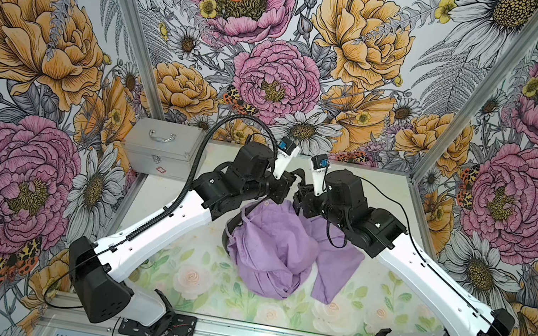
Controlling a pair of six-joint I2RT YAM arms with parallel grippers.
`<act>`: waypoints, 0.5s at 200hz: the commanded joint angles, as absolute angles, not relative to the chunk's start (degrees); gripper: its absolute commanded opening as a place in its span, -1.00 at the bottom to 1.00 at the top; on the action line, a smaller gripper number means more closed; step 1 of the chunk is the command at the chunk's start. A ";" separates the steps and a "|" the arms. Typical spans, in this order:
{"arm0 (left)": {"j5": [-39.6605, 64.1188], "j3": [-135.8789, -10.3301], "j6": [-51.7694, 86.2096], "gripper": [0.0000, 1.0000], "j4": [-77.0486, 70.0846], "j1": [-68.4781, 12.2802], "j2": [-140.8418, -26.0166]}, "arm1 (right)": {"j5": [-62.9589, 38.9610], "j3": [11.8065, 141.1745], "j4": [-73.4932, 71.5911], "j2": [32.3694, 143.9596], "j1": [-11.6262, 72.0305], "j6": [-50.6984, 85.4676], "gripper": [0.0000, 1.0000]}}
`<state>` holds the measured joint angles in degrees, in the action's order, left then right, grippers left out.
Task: Remove the belt from the trousers
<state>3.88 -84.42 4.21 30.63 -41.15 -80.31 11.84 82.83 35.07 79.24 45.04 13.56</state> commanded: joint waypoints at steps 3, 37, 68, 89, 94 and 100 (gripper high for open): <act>4.62 -86.92 5.45 -1.00 27.34 -41.77 -79.45 | 11.86 82.62 35.07 79.64 45.12 13.58 -0.75; 4.74 -86.85 5.63 -1.00 27.31 -41.75 -79.40 | 11.78 82.12 34.99 79.53 45.15 13.62 -0.77; 6.52 -88.08 6.52 -1.00 27.25 -41.83 -78.36 | 12.84 80.36 34.76 79.80 45.09 13.80 -0.78; 8.27 -90.07 7.01 -1.00 27.16 -41.89 -76.47 | 12.37 77.15 32.76 79.76 44.53 13.38 -0.77; 8.72 -90.56 7.02 -1.00 27.13 -41.92 -75.98 | 12.02 76.10 31.86 79.65 44.25 13.37 -0.76; 9.25 -91.15 7.12 -1.00 27.10 -41.91 -75.41 | 11.51 74.89 30.77 79.50 43.81 13.48 -0.75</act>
<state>4.10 -85.43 4.84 32.82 -41.15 -80.31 11.86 79.79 31.42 79.11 45.06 13.45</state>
